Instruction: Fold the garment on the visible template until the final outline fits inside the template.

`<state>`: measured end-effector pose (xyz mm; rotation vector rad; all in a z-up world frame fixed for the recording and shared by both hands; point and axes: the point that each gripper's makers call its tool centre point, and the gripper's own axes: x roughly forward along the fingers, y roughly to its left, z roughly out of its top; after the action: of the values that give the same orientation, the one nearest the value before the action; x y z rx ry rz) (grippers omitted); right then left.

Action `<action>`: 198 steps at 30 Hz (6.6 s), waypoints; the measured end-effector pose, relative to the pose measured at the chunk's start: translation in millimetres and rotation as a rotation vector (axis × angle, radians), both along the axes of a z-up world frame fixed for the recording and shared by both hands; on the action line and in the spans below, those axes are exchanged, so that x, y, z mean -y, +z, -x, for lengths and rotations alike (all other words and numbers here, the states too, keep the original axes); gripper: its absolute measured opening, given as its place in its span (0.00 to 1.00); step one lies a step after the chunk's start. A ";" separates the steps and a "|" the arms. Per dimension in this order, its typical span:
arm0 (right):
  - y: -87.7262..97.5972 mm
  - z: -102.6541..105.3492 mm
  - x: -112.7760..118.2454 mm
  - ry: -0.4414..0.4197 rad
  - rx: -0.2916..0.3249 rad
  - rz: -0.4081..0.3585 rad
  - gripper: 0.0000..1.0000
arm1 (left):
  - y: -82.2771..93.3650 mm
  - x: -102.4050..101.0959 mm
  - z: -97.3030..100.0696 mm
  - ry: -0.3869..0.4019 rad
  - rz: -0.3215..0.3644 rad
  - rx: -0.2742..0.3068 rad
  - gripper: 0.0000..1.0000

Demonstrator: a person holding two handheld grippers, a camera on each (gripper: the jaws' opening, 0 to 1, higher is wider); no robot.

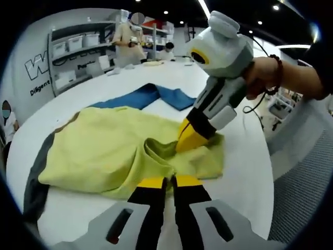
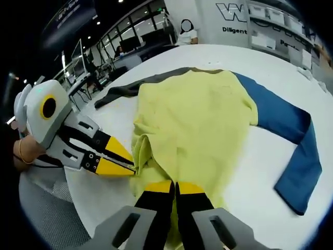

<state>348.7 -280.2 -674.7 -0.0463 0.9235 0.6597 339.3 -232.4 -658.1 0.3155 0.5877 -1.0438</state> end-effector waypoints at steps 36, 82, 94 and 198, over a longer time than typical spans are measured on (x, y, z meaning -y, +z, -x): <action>41.1 -0.3 31.1 -0.067 0.138 -0.055 0.45 | 46.8 -46.1 -6.7 0.096 0.073 0.013 0.00; -3.2 26.0 95.0 -0.078 0.034 0.090 0.10 | 43.5 -153.8 33.6 0.175 -0.149 0.024 0.00; 4.0 29.6 91.9 -0.088 0.031 0.065 0.00 | 30.9 -168.5 39.1 0.198 -0.184 0.010 0.00; -1.0 114.4 110.1 -0.281 -0.023 0.135 0.00 | -2.5 -194.2 91.4 0.208 -0.393 -0.092 0.01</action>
<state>234.2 -390.4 -675.8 -0.0281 0.9736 0.3375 247.8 -38.2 -660.6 0.5403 0.8920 -0.7414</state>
